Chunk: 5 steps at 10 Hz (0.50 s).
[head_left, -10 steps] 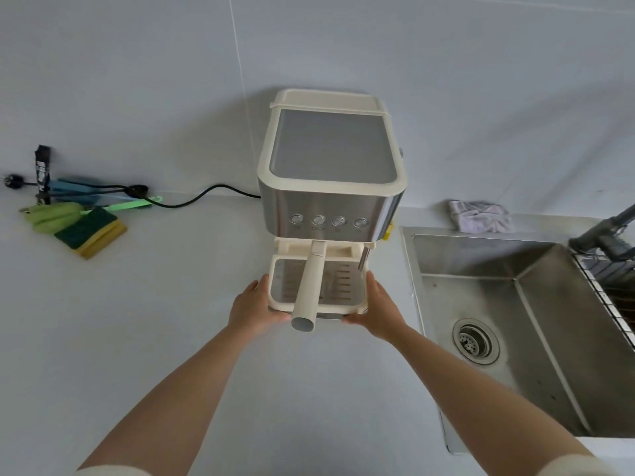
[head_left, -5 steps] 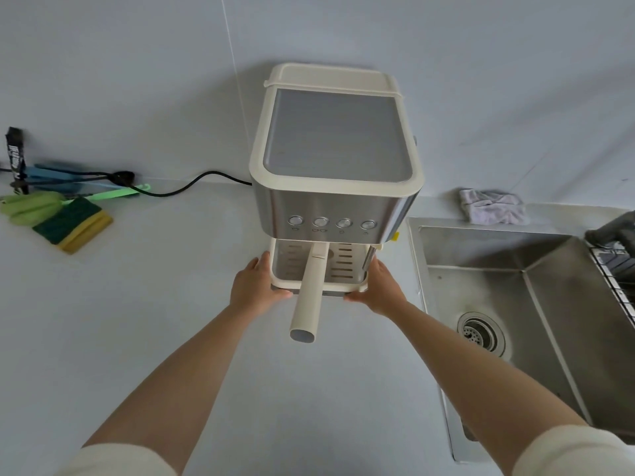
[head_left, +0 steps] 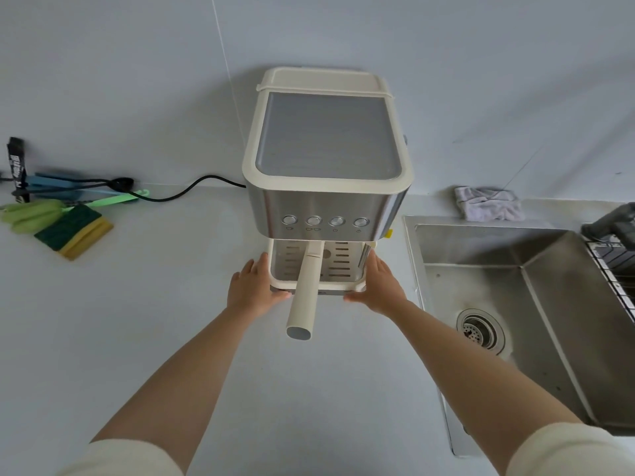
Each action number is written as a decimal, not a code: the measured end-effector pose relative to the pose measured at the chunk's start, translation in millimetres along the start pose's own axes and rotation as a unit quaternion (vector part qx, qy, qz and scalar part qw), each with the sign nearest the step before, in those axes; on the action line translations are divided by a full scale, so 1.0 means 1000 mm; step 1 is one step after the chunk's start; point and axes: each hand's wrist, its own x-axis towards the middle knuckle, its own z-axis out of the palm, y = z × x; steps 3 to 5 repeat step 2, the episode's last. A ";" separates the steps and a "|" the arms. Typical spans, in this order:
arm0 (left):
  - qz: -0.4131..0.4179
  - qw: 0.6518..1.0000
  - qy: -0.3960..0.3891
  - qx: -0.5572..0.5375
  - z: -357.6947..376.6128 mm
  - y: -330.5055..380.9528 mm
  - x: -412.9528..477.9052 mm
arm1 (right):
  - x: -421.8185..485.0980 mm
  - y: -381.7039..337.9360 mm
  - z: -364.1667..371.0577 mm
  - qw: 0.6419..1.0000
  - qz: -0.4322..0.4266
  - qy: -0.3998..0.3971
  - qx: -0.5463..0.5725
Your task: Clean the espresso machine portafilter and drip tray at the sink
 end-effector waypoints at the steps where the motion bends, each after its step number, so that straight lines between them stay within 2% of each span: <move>1: 0.004 1.000 -0.011 0.016 -0.005 0.002 -0.011 | -0.015 0.001 -0.007 1.000 0.004 0.003 -0.020; 2: 0.000 0.997 -0.014 0.069 -0.007 0.003 -0.024 | -0.032 0.003 -0.009 0.999 0.005 0.002 -0.053; 5: 0.000 0.997 -0.014 0.069 -0.007 0.003 -0.024 | -0.032 0.003 -0.009 0.999 0.005 0.002 -0.053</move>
